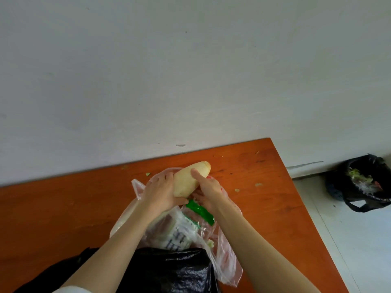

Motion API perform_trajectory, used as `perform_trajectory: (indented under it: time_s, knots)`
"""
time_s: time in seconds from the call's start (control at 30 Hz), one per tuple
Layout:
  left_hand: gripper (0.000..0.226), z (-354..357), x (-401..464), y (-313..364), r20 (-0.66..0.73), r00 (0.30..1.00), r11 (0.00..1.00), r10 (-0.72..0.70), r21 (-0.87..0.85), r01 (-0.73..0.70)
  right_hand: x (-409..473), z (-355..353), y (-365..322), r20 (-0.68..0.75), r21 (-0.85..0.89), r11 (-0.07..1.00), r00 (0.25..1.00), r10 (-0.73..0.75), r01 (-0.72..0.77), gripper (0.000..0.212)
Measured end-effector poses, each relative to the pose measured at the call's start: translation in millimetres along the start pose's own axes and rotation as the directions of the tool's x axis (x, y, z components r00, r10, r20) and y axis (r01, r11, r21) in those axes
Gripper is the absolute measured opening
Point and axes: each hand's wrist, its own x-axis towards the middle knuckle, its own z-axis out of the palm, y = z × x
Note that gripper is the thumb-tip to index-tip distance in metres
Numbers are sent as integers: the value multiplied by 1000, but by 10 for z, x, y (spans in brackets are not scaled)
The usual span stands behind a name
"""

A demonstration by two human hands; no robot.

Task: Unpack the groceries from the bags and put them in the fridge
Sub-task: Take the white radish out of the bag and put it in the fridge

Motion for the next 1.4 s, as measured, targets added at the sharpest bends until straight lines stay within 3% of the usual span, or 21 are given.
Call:
perform_trajectory:
  time_s: [0.1,0.2,0.3,0.43,0.5,0.63,0.83,0.93,1.1,1.3,1.4]
  knots:
    - [91,-197,-95,81,-21,999,996,28,-82,-29,-114,1,-23,-4,-49,996,997,-72,71,32]
    - [87,-400,-301,128,-138,990,995,34,-84,-46,-283,-30,-63,89,-99,977,980,-178,187,34]
    - [91,-573,-464,171,-218,973,996,-78,-51,69,-464,-108,-228,237,-136,939,931,-279,316,40]
    - [87,-780,-610,239,-351,912,926,-215,-370,75,-658,-230,-345,494,-136,927,835,-241,348,37]
    - [80,-913,-699,341,-396,881,855,-258,-518,18,-747,-247,-325,541,-253,856,800,-261,451,41]
    - [70,-1224,-850,612,-458,840,755,-292,-649,-91,-1045,-239,-446,584,-369,705,741,-331,606,57]
    - [67,-1749,-1146,954,-542,792,597,-282,-745,-297,-1483,-293,-549,490,-480,539,721,-491,693,79]
    - [49,-1957,-1357,1136,-577,785,553,-225,-739,-384,-1867,-392,-563,429,-471,461,652,-625,752,73]
    - [38,-2052,-1777,1454,-552,829,384,-90,-787,-483,-2528,-713,-399,271,-556,337,549,-791,760,69]
    - [44,-1598,-2360,1773,-410,909,74,77,-907,-416,-3256,-1313,230,53,-678,312,468,-882,665,70]
    - [54,-1222,-2618,1995,-304,943,-5,132,-952,-306,-3619,-1659,656,-34,-791,299,450,-893,533,73]
